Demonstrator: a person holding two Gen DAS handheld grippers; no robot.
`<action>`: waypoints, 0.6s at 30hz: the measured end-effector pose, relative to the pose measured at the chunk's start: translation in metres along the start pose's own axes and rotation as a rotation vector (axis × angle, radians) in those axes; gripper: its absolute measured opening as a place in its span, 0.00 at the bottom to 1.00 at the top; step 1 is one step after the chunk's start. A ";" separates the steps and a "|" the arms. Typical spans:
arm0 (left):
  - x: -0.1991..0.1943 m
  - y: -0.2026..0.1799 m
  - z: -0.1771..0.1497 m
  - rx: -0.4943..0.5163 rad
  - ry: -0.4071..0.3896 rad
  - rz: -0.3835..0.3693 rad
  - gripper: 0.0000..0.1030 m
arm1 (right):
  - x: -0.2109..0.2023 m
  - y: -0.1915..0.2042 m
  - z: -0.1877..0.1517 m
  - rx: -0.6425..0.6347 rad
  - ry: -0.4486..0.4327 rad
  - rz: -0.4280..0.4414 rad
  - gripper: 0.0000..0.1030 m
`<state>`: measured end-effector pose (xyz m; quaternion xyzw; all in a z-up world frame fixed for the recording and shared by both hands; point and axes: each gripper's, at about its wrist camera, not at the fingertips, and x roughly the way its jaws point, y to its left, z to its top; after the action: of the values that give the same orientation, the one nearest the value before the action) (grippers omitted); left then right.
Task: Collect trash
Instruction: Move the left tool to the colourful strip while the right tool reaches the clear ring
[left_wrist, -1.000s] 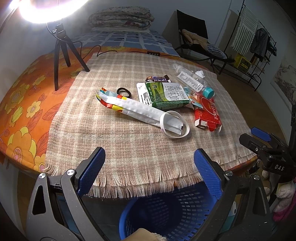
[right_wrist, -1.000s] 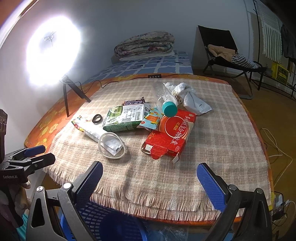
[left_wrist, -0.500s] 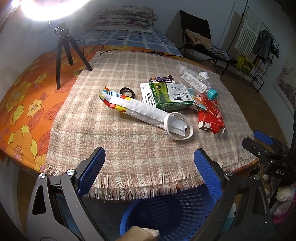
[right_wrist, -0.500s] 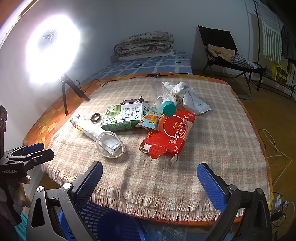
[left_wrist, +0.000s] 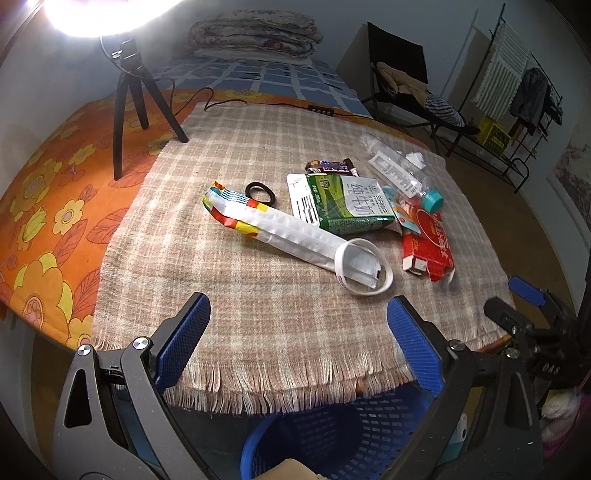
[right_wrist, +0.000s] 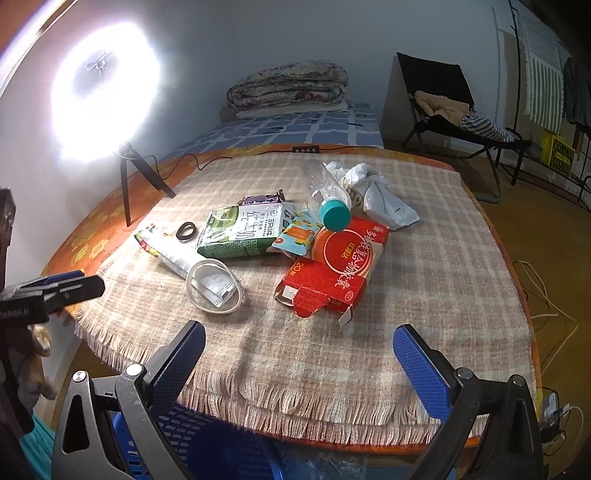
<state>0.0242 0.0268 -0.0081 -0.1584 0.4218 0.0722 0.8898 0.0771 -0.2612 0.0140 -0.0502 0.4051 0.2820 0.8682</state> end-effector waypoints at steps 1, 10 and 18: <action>0.002 0.003 0.003 -0.015 0.001 -0.003 0.95 | 0.001 0.001 0.000 -0.006 -0.005 0.002 1.00; 0.016 0.023 0.024 -0.097 0.015 -0.018 0.95 | 0.004 0.002 0.013 -0.058 -0.039 0.057 1.00; 0.038 0.036 0.039 -0.163 0.047 -0.017 0.83 | 0.033 0.019 0.034 -0.126 0.050 0.187 0.91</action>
<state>0.0670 0.0742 -0.0222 -0.2356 0.4339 0.0952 0.8644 0.1066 -0.2200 0.0150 -0.0738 0.4108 0.3854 0.8230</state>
